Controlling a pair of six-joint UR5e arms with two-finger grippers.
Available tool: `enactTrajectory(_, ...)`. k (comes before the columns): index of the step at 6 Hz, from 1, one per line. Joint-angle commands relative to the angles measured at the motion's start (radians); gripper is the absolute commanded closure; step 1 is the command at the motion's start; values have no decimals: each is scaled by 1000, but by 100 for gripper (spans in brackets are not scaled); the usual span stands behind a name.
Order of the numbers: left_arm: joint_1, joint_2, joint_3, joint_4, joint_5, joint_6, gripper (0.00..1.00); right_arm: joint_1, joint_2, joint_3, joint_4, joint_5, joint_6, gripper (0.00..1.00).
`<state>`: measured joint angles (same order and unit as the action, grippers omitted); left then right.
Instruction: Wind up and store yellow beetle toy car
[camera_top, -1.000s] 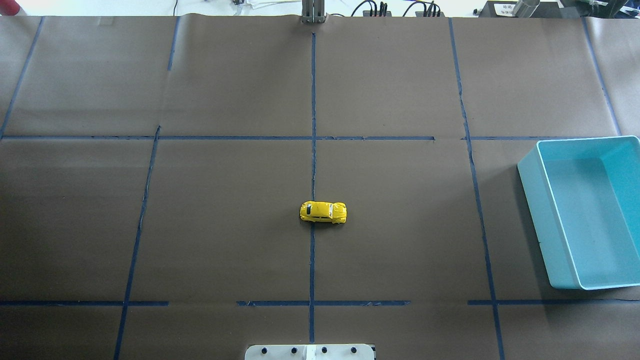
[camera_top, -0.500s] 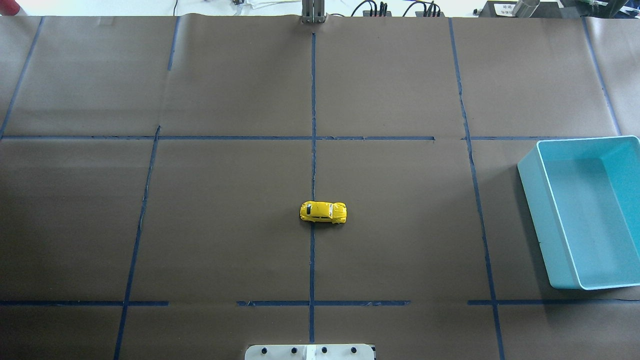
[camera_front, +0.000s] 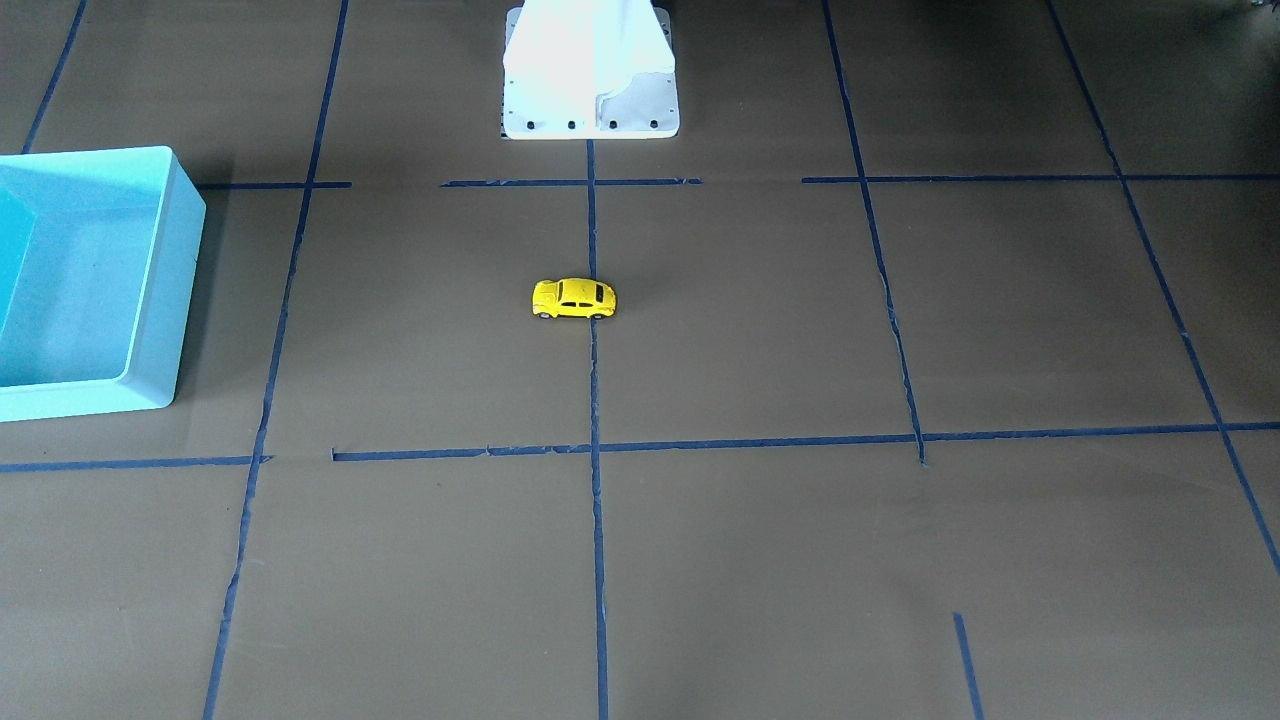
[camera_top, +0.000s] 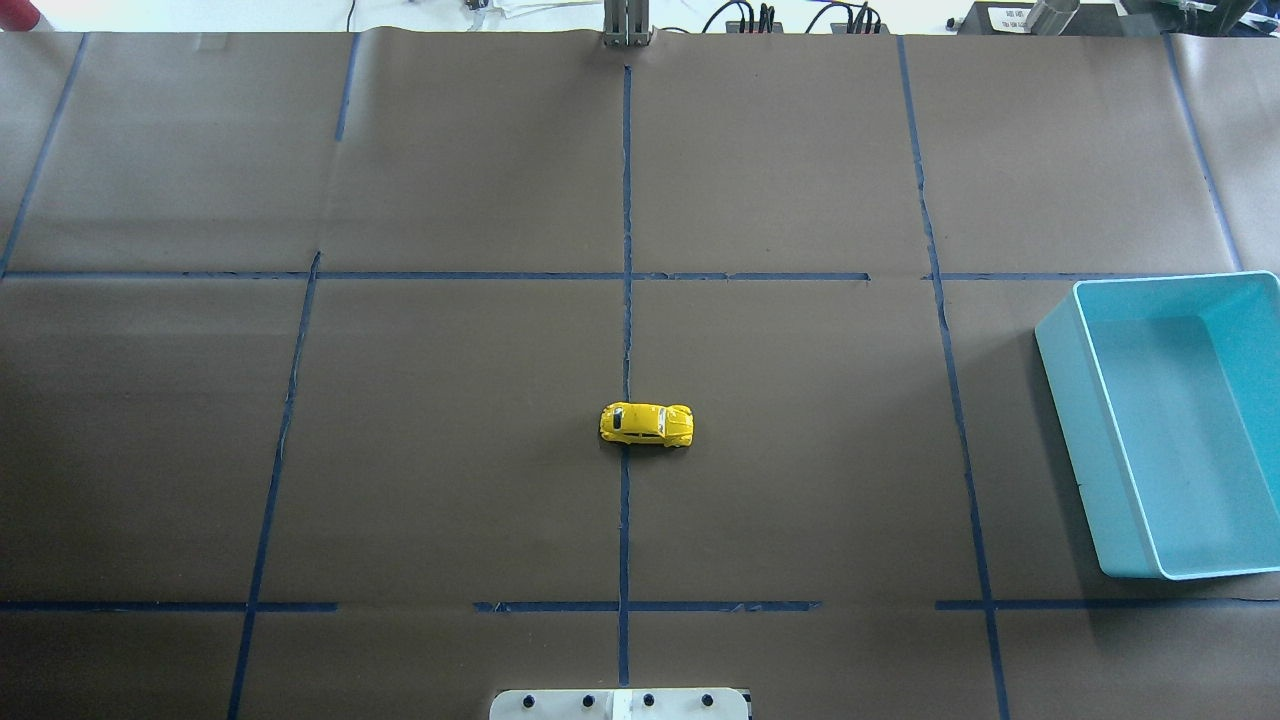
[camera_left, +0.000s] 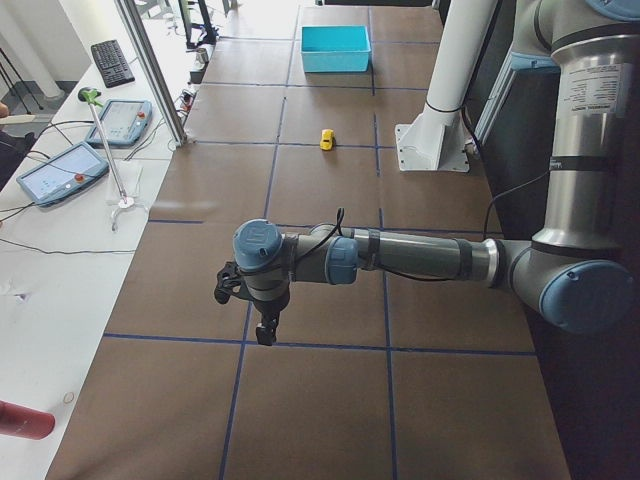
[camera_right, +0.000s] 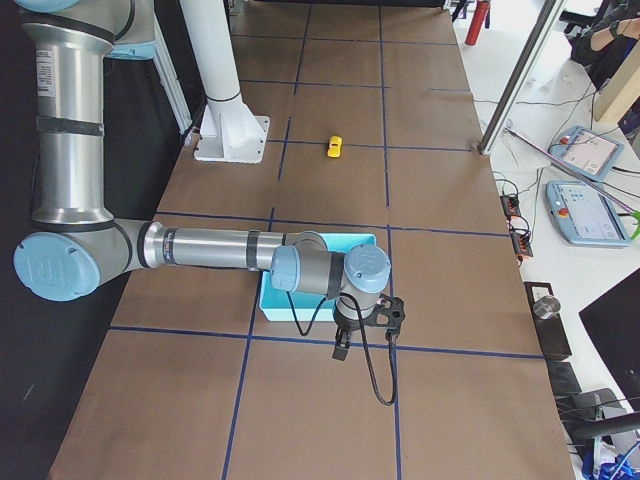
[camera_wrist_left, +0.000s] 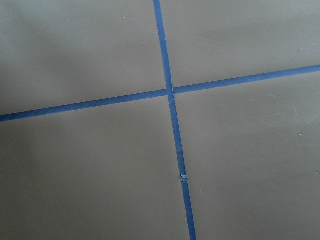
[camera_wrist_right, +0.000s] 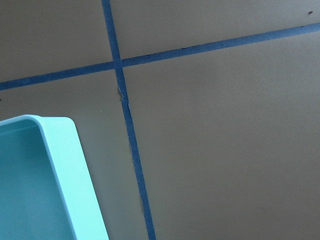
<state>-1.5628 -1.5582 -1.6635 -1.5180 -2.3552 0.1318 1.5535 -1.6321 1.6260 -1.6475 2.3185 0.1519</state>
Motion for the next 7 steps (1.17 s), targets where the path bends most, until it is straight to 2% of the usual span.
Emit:
enactTrajectory(1, 1, 0, 2, 2, -1, -4, 0, 0, 0, 0, 0, -1, 0, 0)
enactTrajectory(5, 7, -64, -15, -10, 4, -6, 0, 0, 0, -1, 0, -1, 0, 0)
enactTrajectory(7, 87, -121, -4, -13, 2, -8, 0, 0, -2, -2, 0, -1, 0, 0)
